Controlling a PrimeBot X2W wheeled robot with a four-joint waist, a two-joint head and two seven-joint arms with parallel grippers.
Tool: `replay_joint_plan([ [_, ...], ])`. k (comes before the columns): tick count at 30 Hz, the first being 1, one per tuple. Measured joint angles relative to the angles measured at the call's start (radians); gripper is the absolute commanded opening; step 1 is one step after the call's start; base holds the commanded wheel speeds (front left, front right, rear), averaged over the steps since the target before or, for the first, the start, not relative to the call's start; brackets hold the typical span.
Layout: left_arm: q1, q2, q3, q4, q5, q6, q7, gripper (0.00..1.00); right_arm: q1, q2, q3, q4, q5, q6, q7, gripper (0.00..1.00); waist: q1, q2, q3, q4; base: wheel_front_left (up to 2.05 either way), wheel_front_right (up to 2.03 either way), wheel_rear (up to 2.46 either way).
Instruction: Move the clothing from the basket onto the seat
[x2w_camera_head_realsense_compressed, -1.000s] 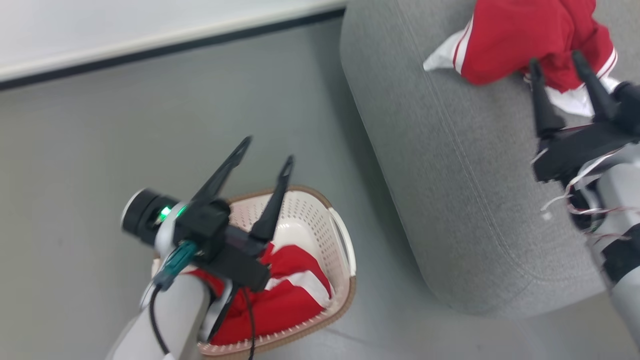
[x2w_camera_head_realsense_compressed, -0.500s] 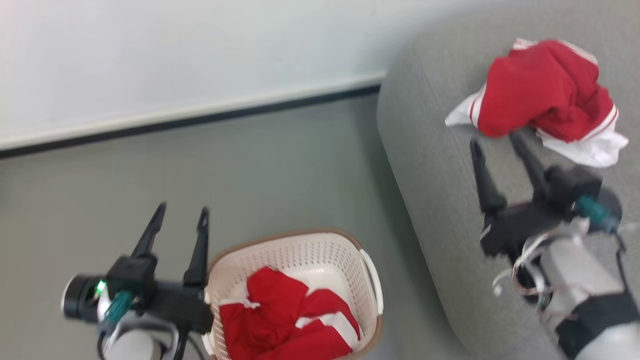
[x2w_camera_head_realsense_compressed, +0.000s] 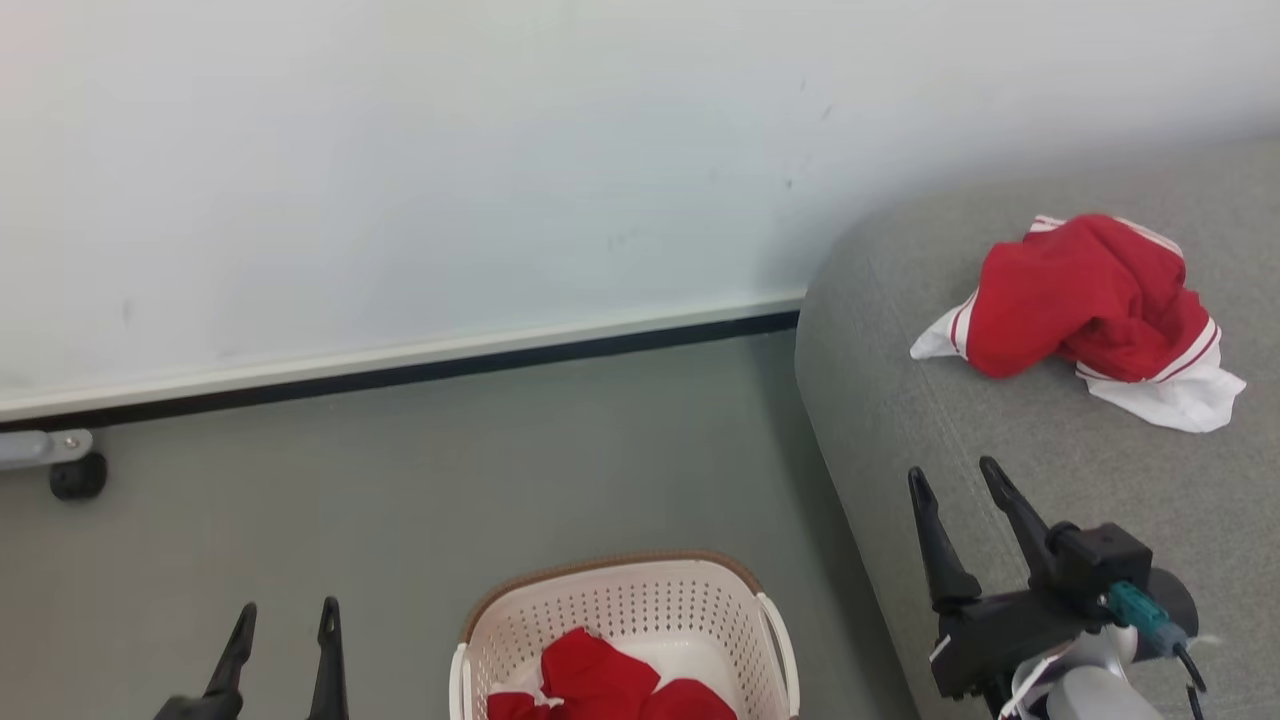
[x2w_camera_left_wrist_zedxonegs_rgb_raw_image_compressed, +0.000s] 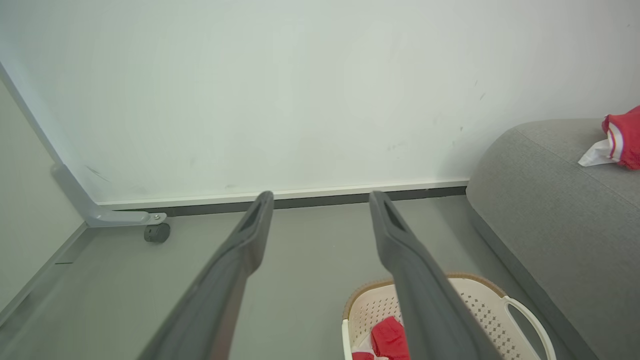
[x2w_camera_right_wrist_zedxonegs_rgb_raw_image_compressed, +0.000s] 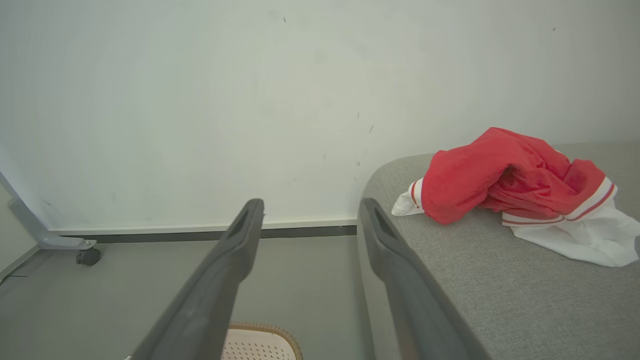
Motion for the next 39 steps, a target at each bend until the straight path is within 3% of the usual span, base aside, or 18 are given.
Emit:
replay_joint_plan([
  [10,0.099,-0.02,0.059,-0.076,-0.004,0.005,0.0,1.0,0.09,-0.005,-0.022,-0.088,-0.008,-0.016,0.0,1.0,0.0001,0.0002,-0.055,0.008,0.0,0.0,0.0],
  [28,0.169,-0.05,0.102,-0.182,0.014,0.012,0.0,1.0,0.143,-0.008,-0.074,-0.172,-0.023,-0.026,0.0,1.0,0.0003,0.0002,-0.038,0.001,0.0,0.0,0.0],
  [39,0.083,-0.039,0.04,-0.187,0.06,0.002,0.003,1.0,0.119,-0.021,-0.111,-0.231,-0.034,-0.033,0.0,1.0,0.0003,0.0002,0.05,-0.003,0.0,0.0,0.0],
])
